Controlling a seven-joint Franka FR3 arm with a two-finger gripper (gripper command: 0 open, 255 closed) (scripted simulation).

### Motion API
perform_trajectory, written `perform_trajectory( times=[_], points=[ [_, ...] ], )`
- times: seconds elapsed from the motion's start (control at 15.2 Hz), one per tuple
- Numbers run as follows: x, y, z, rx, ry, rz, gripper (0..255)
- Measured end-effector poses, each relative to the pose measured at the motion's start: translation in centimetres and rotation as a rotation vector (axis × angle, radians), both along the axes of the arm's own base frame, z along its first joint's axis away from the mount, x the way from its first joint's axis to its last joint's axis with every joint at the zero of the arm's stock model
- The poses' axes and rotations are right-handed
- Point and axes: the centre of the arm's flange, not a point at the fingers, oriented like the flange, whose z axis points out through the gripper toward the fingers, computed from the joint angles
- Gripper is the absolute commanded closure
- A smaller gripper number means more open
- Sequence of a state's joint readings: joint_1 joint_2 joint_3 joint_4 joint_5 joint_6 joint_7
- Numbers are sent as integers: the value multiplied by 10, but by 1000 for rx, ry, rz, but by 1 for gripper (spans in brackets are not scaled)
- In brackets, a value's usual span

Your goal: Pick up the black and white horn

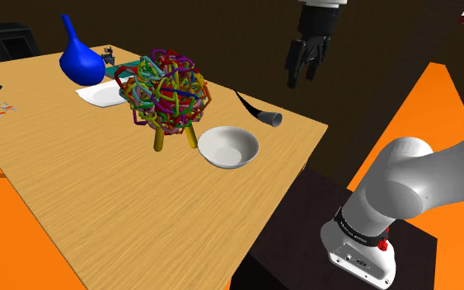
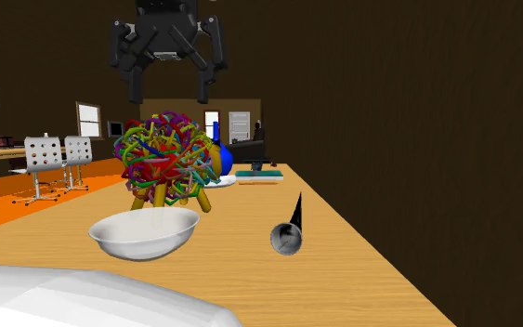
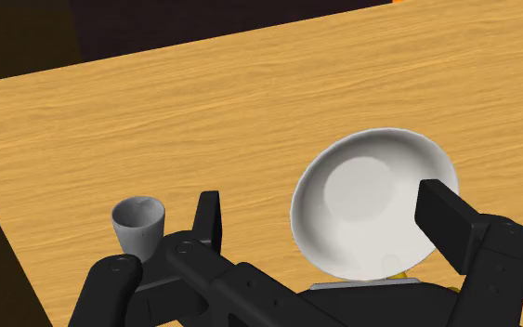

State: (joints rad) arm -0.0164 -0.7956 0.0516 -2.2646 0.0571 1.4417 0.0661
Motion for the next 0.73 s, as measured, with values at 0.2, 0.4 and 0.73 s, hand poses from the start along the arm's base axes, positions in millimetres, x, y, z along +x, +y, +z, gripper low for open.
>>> perform_trajectory(
  times=[0.2,0.4,0.73],
  points=[
    [12,-7,-10,-1,4,-1,0],
    [38,-23,-28,-2,13,-3,0],
    [85,-57,-65,-4,26,-7,0]
  ],
)
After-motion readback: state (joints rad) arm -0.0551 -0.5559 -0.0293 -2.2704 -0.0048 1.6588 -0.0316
